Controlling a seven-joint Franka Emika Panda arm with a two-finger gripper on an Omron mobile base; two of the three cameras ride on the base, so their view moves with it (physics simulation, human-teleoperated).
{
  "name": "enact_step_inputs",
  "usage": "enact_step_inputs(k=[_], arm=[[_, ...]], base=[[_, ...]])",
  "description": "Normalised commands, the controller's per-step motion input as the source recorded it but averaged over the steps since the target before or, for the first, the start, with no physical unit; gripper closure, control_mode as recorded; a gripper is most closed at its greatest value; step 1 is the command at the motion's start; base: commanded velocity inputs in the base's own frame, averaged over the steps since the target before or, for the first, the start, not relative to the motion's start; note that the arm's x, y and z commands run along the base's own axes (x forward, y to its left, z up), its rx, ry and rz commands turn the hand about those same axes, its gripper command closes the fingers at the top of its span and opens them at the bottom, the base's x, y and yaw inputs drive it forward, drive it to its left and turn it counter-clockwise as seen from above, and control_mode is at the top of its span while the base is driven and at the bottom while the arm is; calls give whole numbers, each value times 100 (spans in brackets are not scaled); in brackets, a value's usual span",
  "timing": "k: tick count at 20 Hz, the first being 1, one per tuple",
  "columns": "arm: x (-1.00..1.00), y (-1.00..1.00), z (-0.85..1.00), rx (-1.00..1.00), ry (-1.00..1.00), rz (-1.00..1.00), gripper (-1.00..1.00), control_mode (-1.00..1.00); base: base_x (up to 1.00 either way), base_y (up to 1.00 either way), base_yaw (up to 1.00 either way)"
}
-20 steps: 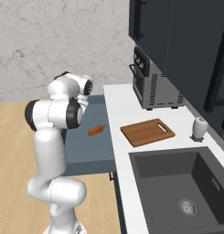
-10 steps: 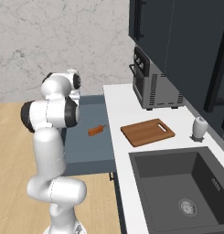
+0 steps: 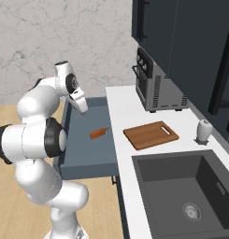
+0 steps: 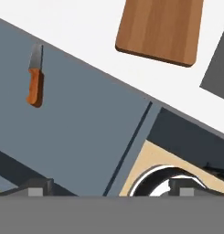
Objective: Pick up the knife from the drawer and place it on the cutting board. Then place the meat from the plate to the cutting board.
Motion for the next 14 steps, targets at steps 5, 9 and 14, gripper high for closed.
enact_step_inputs(k=[5,9,14], arm=[[1,0,22,-2,-3,9,-100,-100],[0,0,7,-8,7,0,-100,-100],[23,12,2,-1,-3,5,-100,-100]], base=[[0,0,0],[0,0,0],[0,0,0]])
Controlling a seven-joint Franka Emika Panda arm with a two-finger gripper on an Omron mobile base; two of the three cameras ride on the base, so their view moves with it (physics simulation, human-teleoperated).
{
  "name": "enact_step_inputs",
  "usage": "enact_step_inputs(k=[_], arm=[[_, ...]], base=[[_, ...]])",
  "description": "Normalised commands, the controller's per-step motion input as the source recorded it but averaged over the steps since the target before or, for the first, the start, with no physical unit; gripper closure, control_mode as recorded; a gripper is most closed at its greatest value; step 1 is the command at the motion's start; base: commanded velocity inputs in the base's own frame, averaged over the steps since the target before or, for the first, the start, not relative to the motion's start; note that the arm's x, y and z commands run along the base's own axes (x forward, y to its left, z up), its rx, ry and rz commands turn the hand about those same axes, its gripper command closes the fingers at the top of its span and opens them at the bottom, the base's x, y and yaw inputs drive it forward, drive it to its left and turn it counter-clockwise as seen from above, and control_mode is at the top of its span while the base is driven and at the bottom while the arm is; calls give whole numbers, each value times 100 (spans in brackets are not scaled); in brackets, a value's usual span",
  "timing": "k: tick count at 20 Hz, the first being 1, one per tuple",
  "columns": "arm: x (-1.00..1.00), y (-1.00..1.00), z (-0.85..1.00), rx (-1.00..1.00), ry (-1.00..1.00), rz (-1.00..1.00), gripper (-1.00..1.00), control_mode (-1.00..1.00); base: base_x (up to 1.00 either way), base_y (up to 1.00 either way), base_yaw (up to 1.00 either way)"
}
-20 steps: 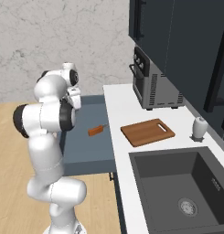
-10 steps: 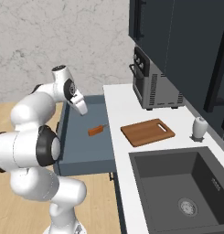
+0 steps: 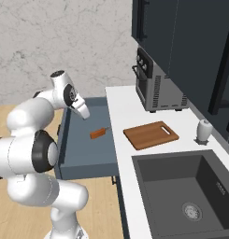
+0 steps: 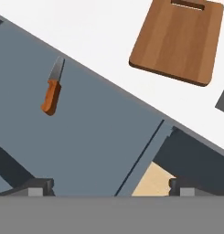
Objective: Pick up the knife from the drawer and place it on the cutting board. Then place the meat from the plate to the cutting board.
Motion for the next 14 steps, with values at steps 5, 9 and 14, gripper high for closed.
enact_step_inputs(k=[5,9,14], arm=[[87,37,-9,0,13,0,-100,-100],[73,25,-19,0,17,1,-100,-100],[7,-23,-55,2,3,1,-100,-100]], base=[[0,0,0],[0,0,0],[0,0,0]])
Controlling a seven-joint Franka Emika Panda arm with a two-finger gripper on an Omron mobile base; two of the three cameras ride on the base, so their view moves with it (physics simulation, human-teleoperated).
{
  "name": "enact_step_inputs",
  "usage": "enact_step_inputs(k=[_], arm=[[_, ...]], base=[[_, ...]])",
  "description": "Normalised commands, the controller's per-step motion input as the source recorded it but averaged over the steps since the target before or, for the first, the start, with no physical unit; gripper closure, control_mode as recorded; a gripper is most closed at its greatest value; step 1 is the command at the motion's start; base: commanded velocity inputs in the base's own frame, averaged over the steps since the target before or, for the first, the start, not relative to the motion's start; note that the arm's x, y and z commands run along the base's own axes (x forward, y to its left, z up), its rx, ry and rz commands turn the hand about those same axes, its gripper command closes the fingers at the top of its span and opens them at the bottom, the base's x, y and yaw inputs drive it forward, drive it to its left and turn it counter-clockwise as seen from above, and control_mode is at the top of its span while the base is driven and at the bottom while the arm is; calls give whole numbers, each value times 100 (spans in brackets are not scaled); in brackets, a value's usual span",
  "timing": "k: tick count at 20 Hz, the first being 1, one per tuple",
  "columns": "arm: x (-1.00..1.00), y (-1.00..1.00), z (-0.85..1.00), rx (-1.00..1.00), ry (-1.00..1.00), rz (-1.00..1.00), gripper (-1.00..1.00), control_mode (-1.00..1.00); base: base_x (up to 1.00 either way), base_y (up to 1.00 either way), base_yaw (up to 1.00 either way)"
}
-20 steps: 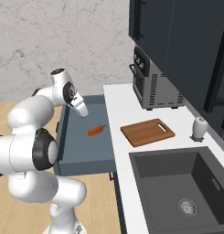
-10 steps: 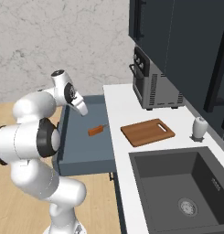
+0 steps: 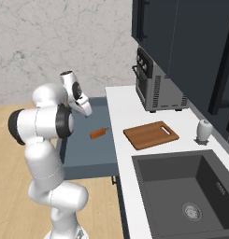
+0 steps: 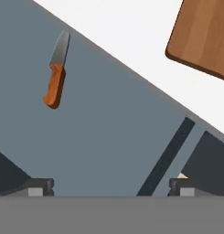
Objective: Pick up the knife from the drawer and place it on the cutting board. Then place the meat from the plate to the cutting board.
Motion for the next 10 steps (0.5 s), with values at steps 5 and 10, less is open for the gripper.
enact_step_inputs(k=[5,10], arm=[[12,-20,-60,12,1,0,-100,-100],[43,12,-54,2,1,0,-100,-100]], base=[[0,0,0],[0,0,0]])
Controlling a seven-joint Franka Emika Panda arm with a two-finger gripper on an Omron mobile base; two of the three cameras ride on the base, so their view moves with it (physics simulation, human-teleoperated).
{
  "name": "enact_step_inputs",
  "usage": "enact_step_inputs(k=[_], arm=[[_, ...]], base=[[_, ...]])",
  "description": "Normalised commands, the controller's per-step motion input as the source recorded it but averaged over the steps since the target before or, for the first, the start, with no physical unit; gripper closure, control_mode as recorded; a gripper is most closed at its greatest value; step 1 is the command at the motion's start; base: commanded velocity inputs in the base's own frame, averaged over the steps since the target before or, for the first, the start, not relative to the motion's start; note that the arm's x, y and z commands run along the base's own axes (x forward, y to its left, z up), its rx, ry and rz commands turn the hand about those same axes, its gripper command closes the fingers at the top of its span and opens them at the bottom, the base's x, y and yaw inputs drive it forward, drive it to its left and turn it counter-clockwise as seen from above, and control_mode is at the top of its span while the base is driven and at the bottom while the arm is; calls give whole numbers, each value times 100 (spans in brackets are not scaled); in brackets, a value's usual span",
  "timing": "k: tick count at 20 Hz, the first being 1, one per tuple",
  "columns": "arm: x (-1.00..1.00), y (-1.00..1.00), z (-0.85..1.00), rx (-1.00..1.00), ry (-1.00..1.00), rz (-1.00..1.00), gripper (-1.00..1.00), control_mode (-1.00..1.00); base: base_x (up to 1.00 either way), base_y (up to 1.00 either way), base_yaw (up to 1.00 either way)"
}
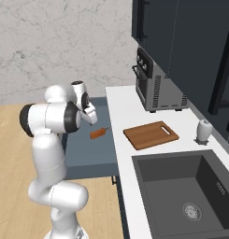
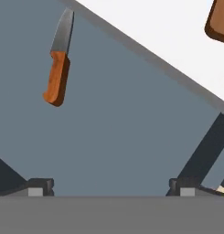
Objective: Pick up the knife from the drawer and place it on the cutting board. Then place the meat from the plate to the cutting board.
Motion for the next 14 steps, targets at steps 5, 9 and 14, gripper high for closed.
enact_step_inputs(k=[5,9,14], arm=[[45,19,-68,-3,5,0,-100,-100],[35,2,-57,0,10,0,-100,-100],[2,0,-41,0,3,0,-100,-100]], base=[[0,0,0],[0,0,0],[0,0,0]])
